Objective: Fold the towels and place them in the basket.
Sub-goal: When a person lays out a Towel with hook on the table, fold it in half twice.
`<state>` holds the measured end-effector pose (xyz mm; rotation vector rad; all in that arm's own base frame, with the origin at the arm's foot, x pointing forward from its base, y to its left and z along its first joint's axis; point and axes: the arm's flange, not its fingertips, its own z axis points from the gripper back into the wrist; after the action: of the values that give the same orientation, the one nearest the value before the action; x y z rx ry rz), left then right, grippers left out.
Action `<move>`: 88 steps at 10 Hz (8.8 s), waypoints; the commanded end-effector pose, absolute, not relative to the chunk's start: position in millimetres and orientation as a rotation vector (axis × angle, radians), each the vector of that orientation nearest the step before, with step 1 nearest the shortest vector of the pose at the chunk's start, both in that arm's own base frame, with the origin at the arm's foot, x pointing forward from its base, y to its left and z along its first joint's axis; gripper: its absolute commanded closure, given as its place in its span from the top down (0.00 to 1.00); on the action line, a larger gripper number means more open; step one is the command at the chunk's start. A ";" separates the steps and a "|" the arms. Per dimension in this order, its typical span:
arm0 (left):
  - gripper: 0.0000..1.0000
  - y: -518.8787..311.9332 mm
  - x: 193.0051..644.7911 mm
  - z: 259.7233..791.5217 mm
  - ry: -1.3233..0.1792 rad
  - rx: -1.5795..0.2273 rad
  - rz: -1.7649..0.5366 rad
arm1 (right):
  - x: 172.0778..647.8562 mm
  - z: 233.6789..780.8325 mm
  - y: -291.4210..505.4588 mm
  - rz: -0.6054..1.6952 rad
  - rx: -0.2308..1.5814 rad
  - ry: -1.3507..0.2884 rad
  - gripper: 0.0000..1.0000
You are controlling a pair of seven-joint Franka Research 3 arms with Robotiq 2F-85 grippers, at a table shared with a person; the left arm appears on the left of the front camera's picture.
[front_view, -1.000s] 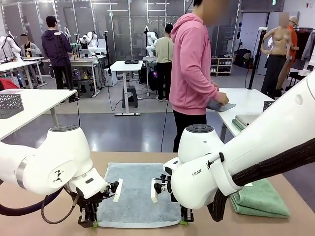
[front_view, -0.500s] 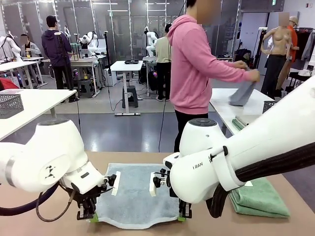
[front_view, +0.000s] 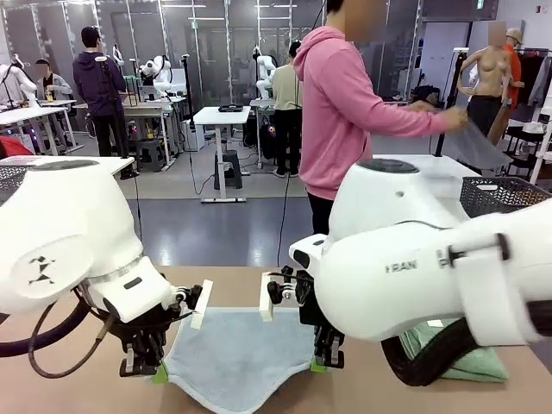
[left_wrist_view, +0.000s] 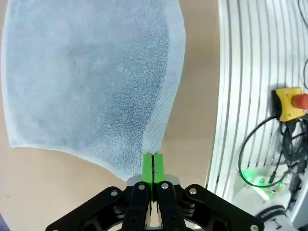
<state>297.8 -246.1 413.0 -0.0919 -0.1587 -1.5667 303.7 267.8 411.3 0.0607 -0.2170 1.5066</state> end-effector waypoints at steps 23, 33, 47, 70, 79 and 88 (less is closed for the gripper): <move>0.77 -250.1 549.4 386.0 0.020 -0.050 -1.430 | 522.6 371.6 241.0 1.404 0.056 -0.155 0.64; 1.00 -256.6 529.0 392.8 -0.015 -0.050 -1.398 | 519.7 375.9 232.3 1.413 0.054 -0.186 0.89; 1.00 -138.2 299.1 599.3 -0.248 -0.147 -0.983 | 445.6 390.6 238.9 0.421 0.043 -0.357 1.00; 1.00 -44.1 219.5 684.5 -0.409 -0.227 -0.835 | 502.1 300.1 241.9 -0.068 0.090 -0.132 1.00; 1.00 -44.1 219.5 684.5 -0.409 -0.227 -0.835 | 517.5 278.6 254.3 -0.058 0.065 -0.053 0.00; 1.00 -44.1 219.5 684.5 -0.409 -0.227 -0.835 | 511.1 287.0 251.9 -0.046 0.065 -0.059 0.00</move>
<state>220.1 -42.5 685.2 -0.2312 -0.4088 -0.8307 514.2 256.3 294.3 0.0991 -0.0660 -0.0207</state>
